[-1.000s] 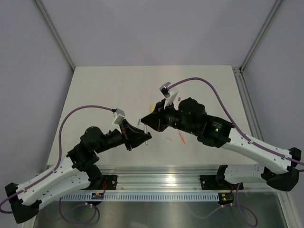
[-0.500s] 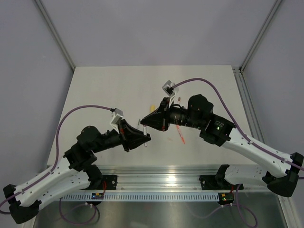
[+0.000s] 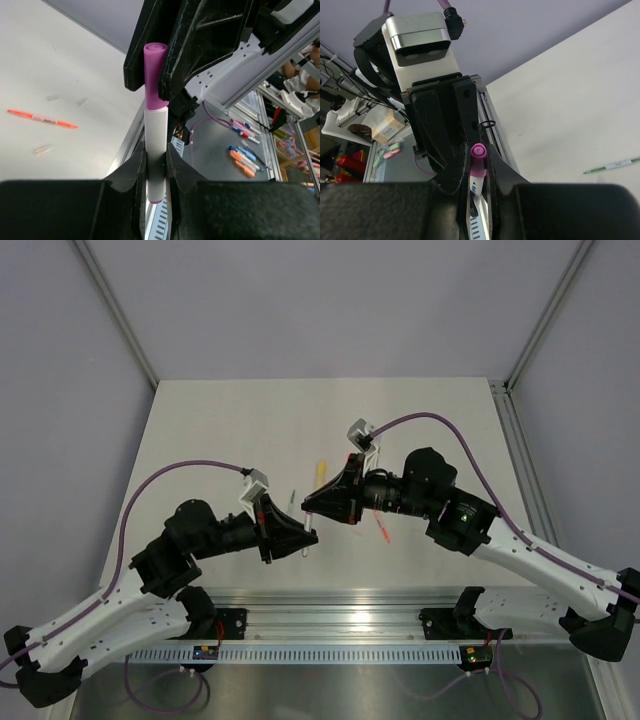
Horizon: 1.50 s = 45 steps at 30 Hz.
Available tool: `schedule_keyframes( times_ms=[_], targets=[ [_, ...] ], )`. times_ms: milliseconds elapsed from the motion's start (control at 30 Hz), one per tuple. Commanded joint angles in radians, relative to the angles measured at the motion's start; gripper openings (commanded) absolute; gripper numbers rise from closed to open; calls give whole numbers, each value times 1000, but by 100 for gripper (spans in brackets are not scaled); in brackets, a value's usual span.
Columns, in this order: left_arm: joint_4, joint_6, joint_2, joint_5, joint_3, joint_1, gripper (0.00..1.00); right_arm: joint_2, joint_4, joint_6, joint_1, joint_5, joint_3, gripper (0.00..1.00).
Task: Insert the pens into the pen caps
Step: Press the pen cap onto the pen.
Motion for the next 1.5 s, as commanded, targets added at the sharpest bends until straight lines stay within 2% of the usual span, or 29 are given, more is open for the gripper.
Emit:
schedule_keyframes(
  times_ms=[0, 100, 167, 433, 700, 833, 1000, 1133, 1233, 1300, 1367, 1400, 1467],
  targets=[
    [94, 66, -11, -51, 114, 1, 0, -17, -150, -39, 36, 35, -73, 0],
    [45, 107, 4, -92, 151, 1, 0, -5, -156, -13, 76, 71, -136, 0],
    [30, 121, 3, -121, 160, 1, 0, 10, -194, 25, 131, 170, -147, 0],
    [77, 112, 13, -141, 135, 1, 0, 19, -159, 168, 199, 353, -185, 0],
    [80, 121, -5, -164, 126, 1, 0, 59, -119, 196, 290, 368, -214, 0],
    [67, 134, -14, -161, 140, 3, 0, 59, -44, 202, 312, 348, -296, 0],
    [57, 134, -19, -161, 149, 6, 0, 24, -50, 211, 344, 318, -348, 0],
    [86, 95, -10, -86, 152, 53, 0, 35, -29, 204, 392, 269, -410, 0],
    [125, 65, 0, -13, 148, 93, 0, 24, 45, 213, 392, 236, -473, 0],
    [145, 54, 18, 23, 145, 108, 0, 79, 102, 221, 392, 189, -463, 0],
    [152, 42, 24, 46, 143, 127, 0, 95, 61, 213, 409, 227, -440, 0],
    [148, 40, 15, 47, 140, 133, 0, 63, -9, 211, 409, 289, -455, 0],
    [145, 37, 4, 61, 135, 151, 0, -49, -12, 226, 401, 324, -492, 0]
  ],
)
